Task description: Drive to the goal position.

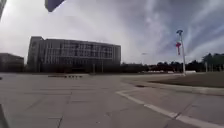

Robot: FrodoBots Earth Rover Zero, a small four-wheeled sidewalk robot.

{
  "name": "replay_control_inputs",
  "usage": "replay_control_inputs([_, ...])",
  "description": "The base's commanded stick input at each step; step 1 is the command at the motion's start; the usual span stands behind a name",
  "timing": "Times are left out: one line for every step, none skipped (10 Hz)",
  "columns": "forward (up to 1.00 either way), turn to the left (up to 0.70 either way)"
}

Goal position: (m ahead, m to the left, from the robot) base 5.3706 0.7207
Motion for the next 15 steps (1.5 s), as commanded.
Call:
replay_control_inputs([1.0,0.0])
replay_control_inputs([1.0,0.0])
replay_control_inputs([1.0,0.0])
replay_control_inputs([1.0,0.0])
replay_control_inputs([1.0,0.08])
replay_control_inputs([1.0,0.37])
replay_control_inputs([1.0,0.01])
replay_control_inputs([1.0,0.0])
replay_control_inputs([1.0,0.0])
replay_control_inputs([1.0,0.0])
replay_control_inputs([1.0,0.0])
replay_control_inputs([1.0,0.0])
replay_control_inputs([1.0,0.0])
replay_control_inputs([1.0,0.0])
replay_control_inputs([1.0,0.0])
